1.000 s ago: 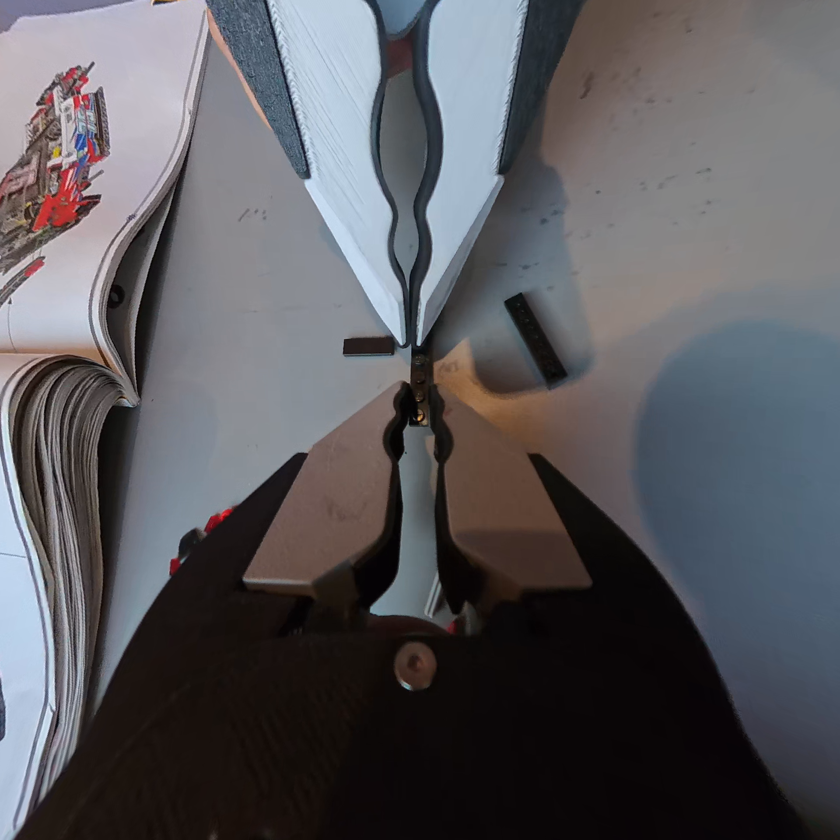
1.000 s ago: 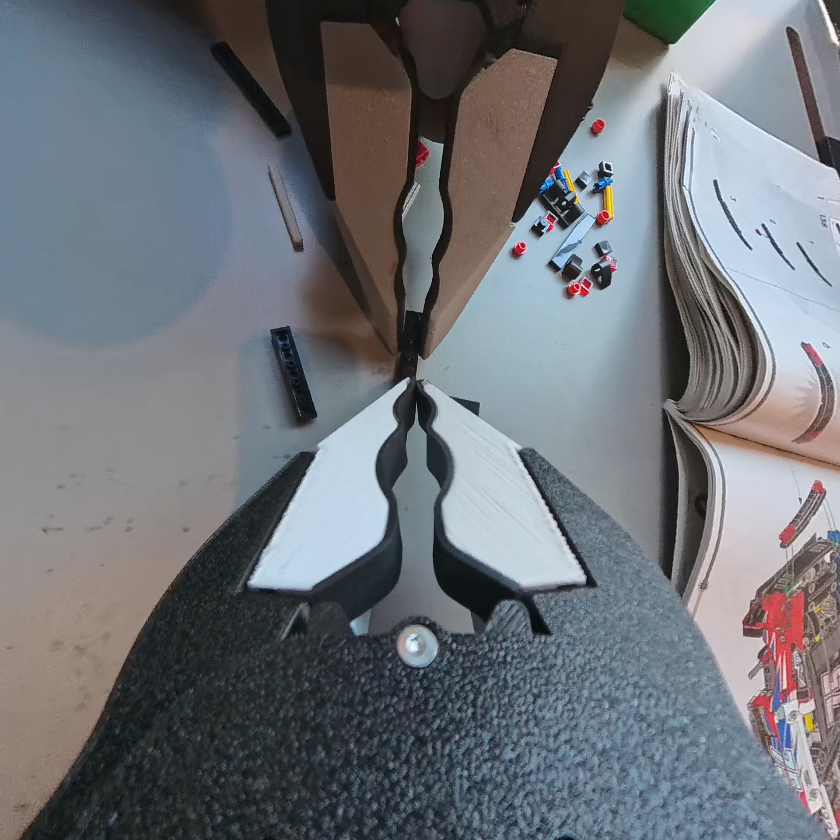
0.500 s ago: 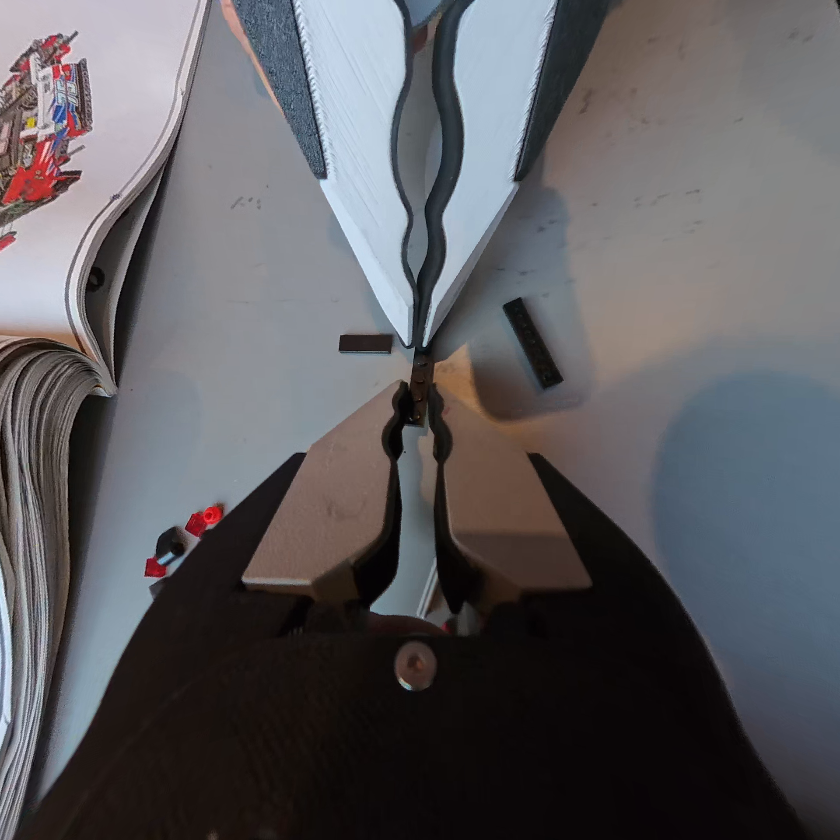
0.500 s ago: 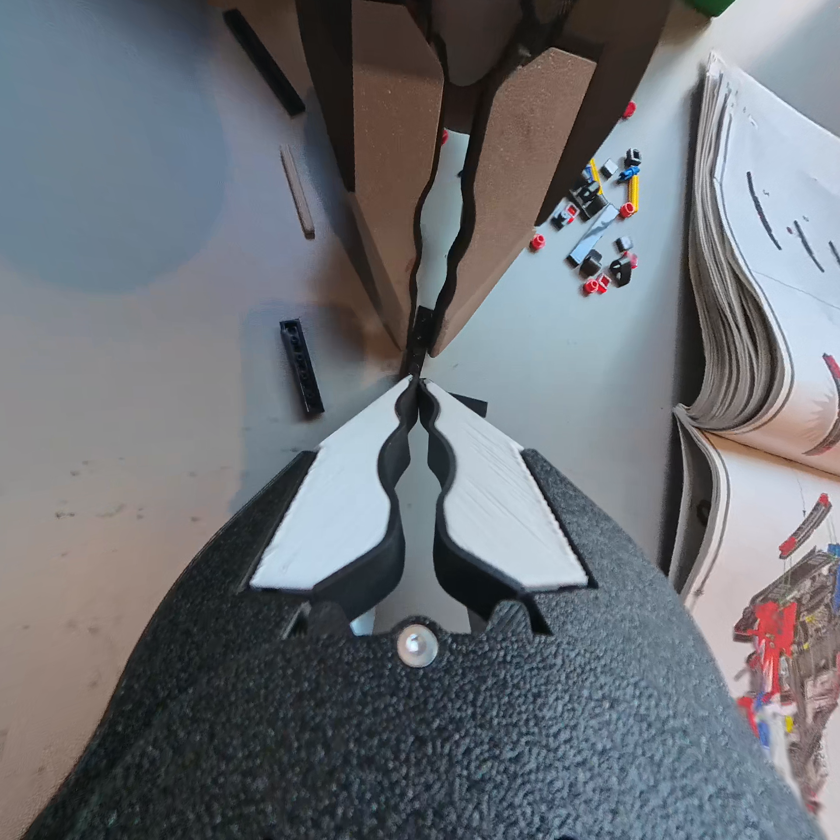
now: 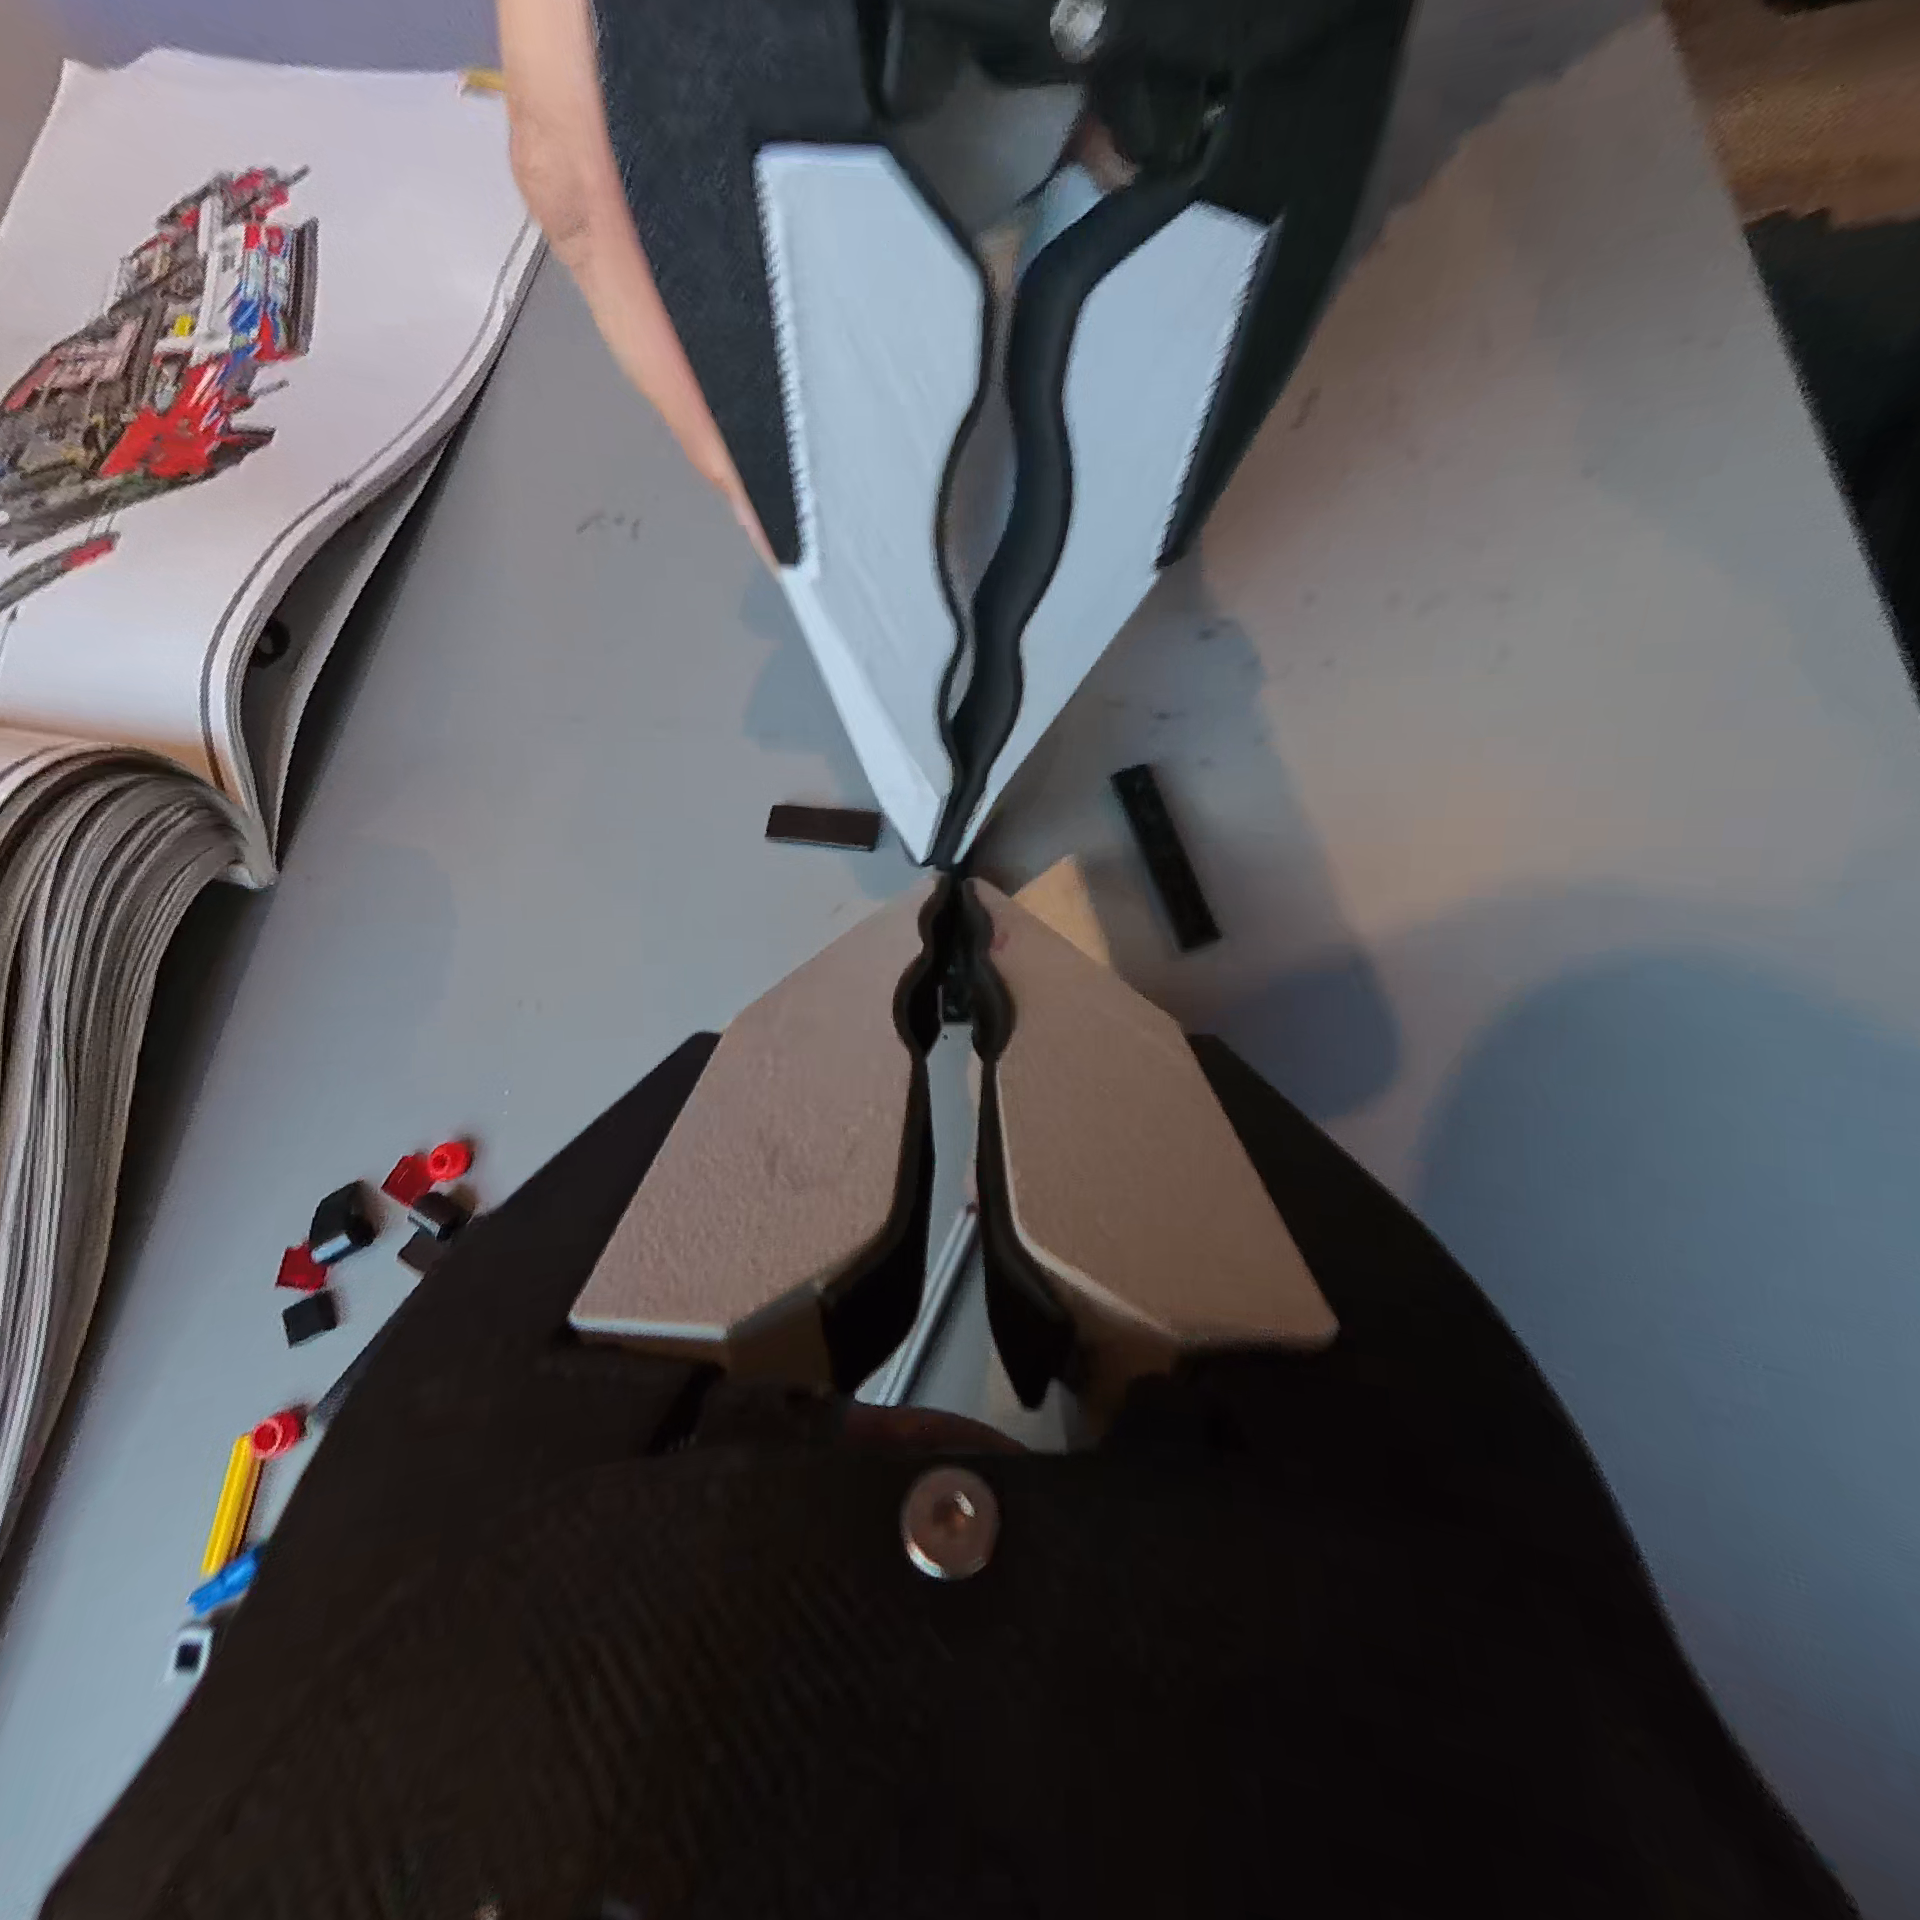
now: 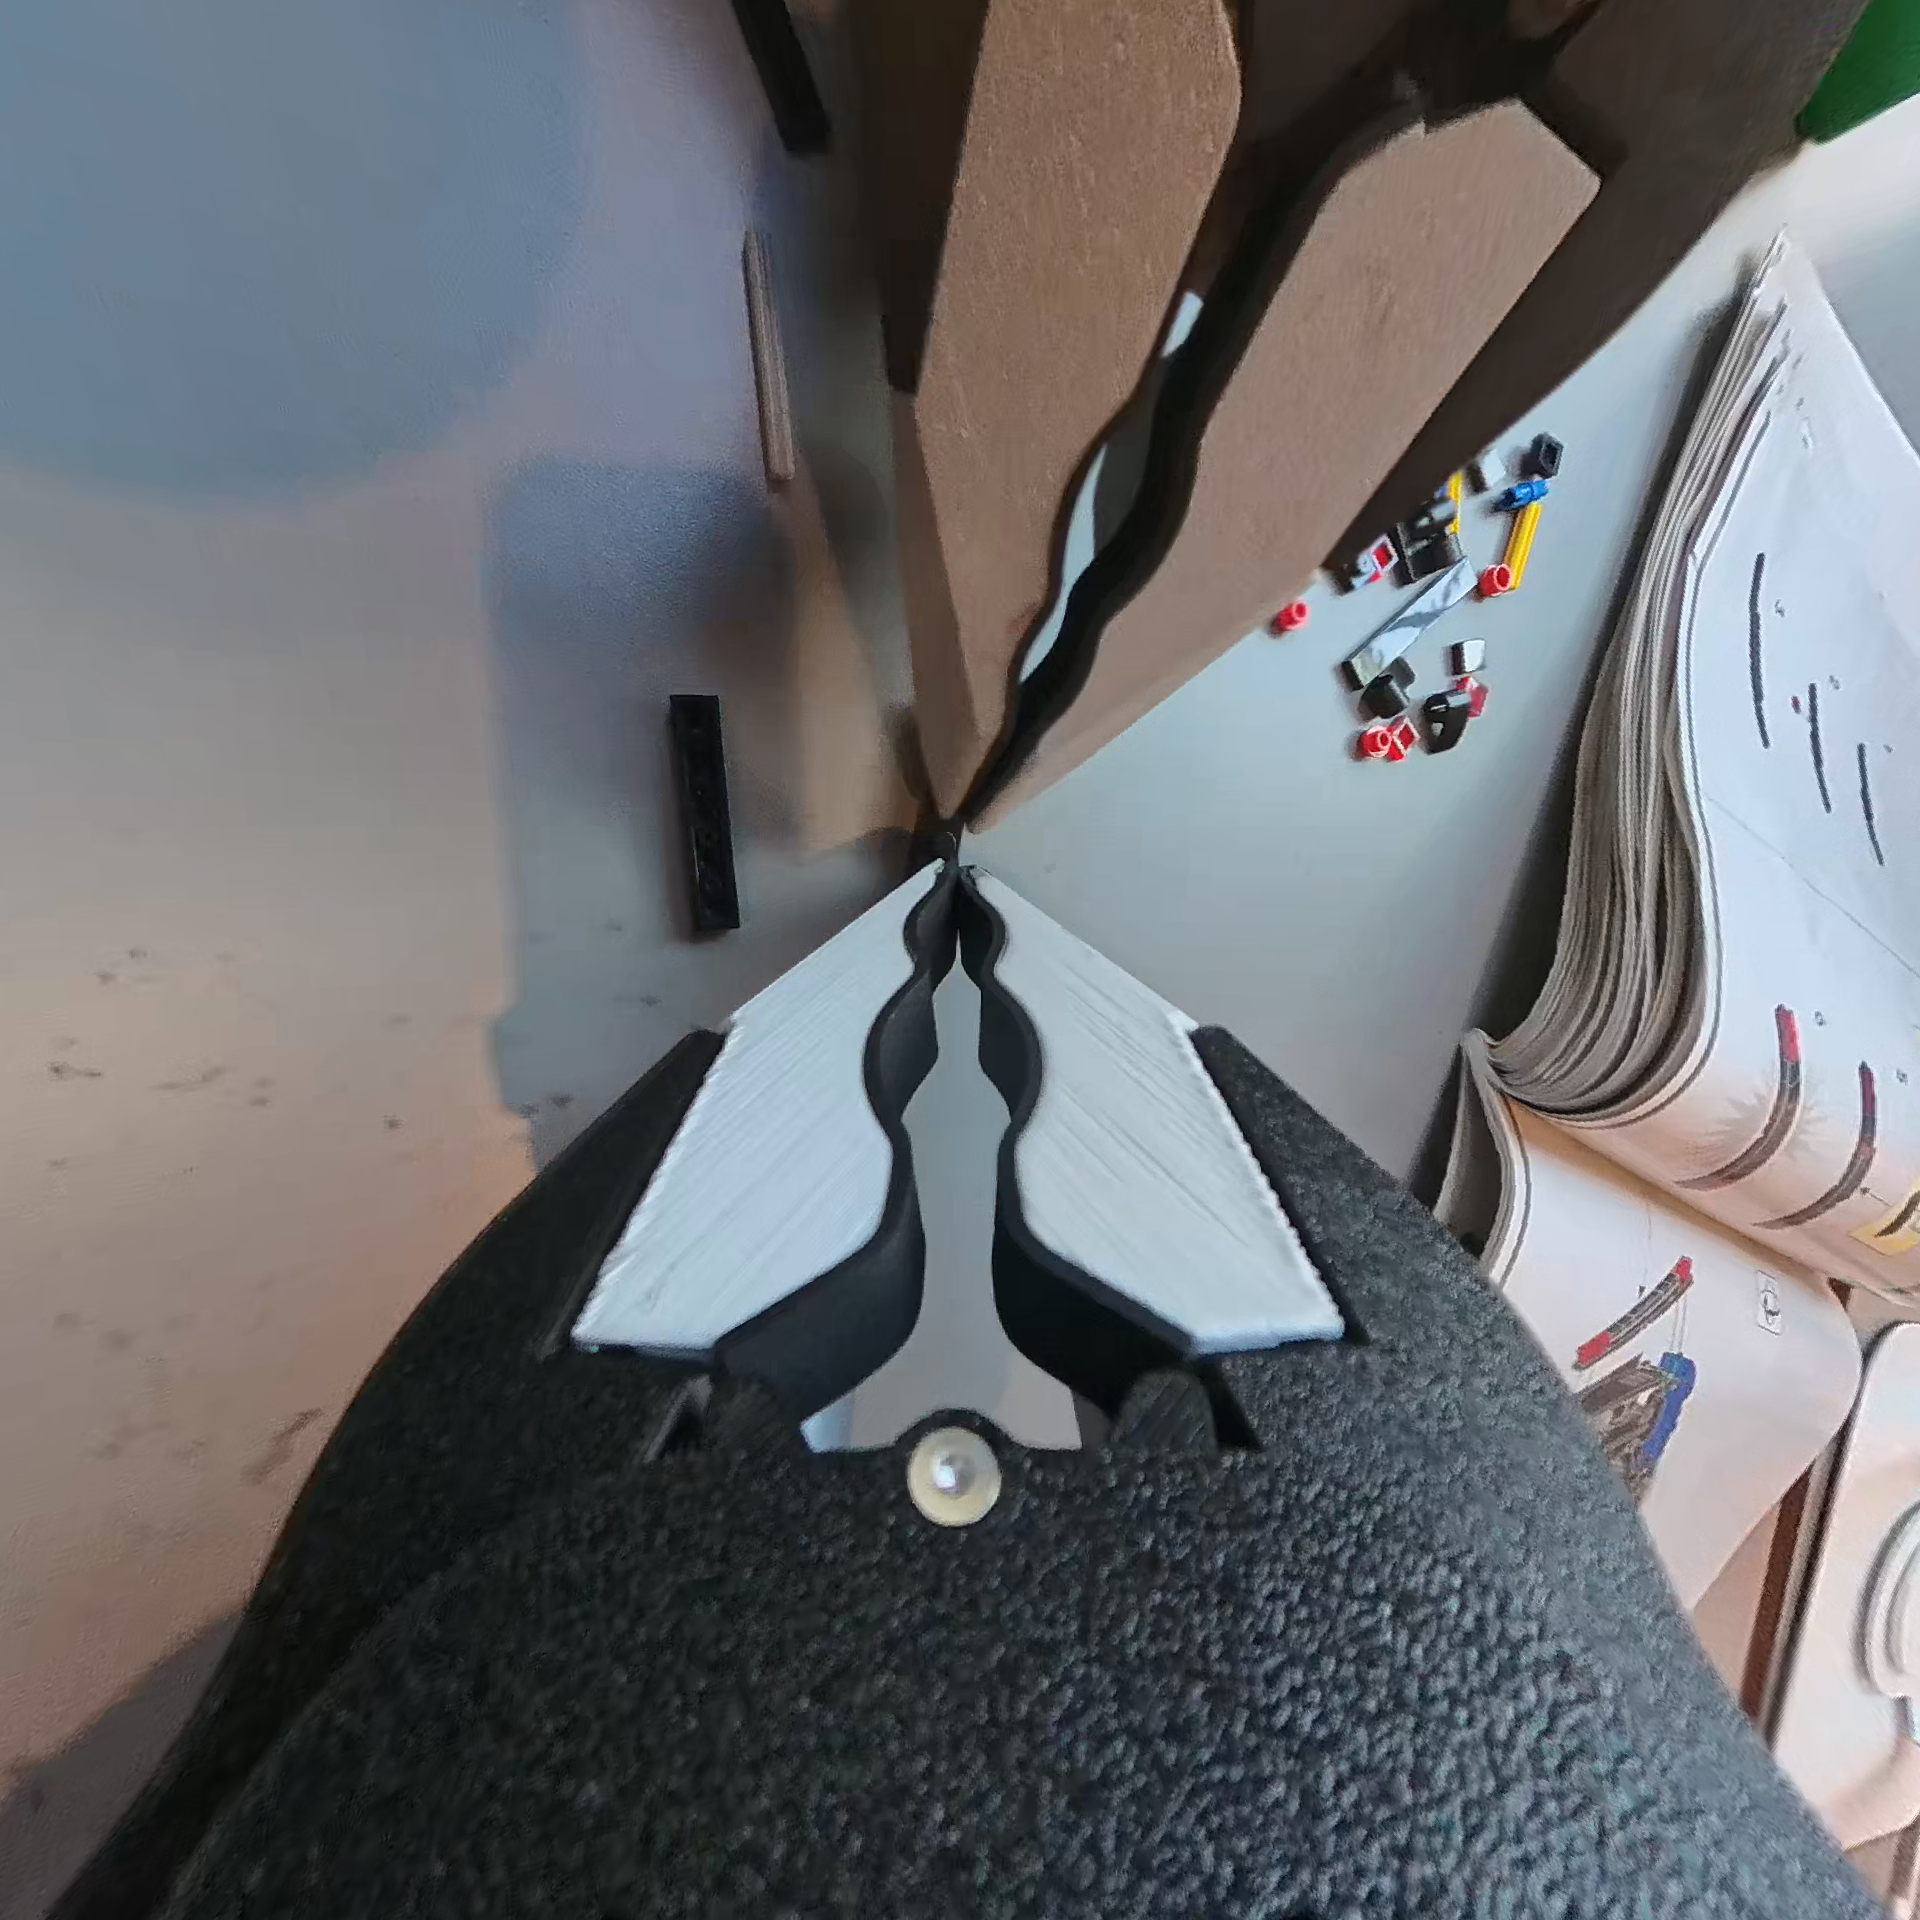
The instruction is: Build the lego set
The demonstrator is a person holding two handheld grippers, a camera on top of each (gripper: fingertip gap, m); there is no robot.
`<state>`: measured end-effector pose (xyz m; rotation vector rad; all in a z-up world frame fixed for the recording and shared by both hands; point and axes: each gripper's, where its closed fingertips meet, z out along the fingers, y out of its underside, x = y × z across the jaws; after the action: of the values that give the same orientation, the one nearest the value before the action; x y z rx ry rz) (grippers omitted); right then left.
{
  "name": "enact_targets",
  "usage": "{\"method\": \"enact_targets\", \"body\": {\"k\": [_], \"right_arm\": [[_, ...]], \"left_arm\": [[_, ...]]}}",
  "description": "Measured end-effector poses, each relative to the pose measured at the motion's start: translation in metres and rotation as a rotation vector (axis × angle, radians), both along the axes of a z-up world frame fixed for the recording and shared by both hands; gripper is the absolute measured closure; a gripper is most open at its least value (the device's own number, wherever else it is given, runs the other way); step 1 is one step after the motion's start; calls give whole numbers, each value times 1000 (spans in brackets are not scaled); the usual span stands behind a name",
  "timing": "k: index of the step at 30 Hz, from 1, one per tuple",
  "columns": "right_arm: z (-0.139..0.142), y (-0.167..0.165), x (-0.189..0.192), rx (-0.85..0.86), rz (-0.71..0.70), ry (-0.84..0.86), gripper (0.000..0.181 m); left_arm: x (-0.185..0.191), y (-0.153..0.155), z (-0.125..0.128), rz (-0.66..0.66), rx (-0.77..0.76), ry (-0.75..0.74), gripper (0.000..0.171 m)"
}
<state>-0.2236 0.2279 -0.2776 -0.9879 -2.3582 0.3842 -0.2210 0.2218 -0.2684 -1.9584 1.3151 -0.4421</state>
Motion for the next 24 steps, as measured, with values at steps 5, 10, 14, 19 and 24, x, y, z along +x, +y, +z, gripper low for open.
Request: {"method": "enact_targets", "body": {"k": [5,10,14,19,24], "right_arm": [[0,-1,-1,13,16,17,181],[0,-1,-1,-1,4,31,181],[1,-1,-1,-43,-43,51,181],[12,1,3,-188,-153,132,181],[16,2,29,-218,-225,155,167]], "left_arm": [[1,1,-8,14,-8,22,171],[0,1,-9,32,-13,13,171],[1,1,-8,27,1,28,171],[9,-2,-3,4,26,-3,171],[1,0,16,27,53,-53,171]]}}
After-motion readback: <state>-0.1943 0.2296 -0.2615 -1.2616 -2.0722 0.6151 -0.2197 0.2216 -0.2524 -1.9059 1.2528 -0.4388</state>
